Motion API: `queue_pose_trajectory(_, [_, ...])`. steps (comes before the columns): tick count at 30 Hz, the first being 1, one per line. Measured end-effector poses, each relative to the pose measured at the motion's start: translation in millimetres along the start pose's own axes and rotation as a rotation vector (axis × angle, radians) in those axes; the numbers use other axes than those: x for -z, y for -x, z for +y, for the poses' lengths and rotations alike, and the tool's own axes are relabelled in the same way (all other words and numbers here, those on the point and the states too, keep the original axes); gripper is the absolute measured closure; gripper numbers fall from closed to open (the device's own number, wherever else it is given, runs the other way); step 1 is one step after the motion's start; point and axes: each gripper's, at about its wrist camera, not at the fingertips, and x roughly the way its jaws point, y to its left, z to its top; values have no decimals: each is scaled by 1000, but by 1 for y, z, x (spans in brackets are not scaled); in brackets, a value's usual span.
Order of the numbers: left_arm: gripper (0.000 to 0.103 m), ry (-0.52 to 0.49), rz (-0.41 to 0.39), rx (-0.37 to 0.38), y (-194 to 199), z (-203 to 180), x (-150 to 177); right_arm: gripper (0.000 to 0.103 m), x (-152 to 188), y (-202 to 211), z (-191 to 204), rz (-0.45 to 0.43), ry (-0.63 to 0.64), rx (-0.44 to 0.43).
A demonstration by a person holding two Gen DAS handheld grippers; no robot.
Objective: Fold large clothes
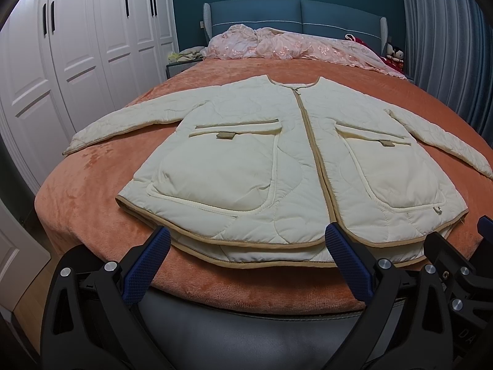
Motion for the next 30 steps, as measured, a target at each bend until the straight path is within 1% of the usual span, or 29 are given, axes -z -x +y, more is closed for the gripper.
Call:
queue_pose_trajectory(6, [5, -1, 2, 1, -1, 0, 1, 5, 1, -2, -1, 2, -2, -3])
queue_pose_trajectory(10, [5, -1, 11, 8, -3, 0, 0, 5, -1, -7, -7, 23, -32, -31])
queue_pose_trajectory(12, [5, 0, 27, 20, -8, 0, -7, 5, -8, -12, -16, 41, -65, -66])
queue_pose_trajectory(14, [5, -12, 23, 5, -11, 1, -17, 5, -18, -15, -33, 37, -104, -71])
queue_pose_trajectory(16, [5, -19, 10, 8, -14, 3, -30, 5, -34, -20, -59, 20, -150, -44])
queue_pose_trajectory(18, [5, -24, 11, 21, -21, 5, -45, 5, -51, -29, -95, 13, -209, 2])
queue_pose_trajectory(23, [5, -11, 23, -13, -46, 18, -83, 5, -83, -67, -212, 13, -403, 164])
queue_pose_trajectory(25, [5, 7, 34, -50, -58, 24, -96, 5, -90, -84, -259, 26, -478, 225])
queue_pose_trajectory(27, [5, 42, 54, -65, -72, 34, -107, 5, -91, -100, -302, 40, -561, 287])
queue_pose_trajectory(30, [5, 93, 73, -105, -93, 48, -119, 5, -87, -120, -357, 54, -681, 341])
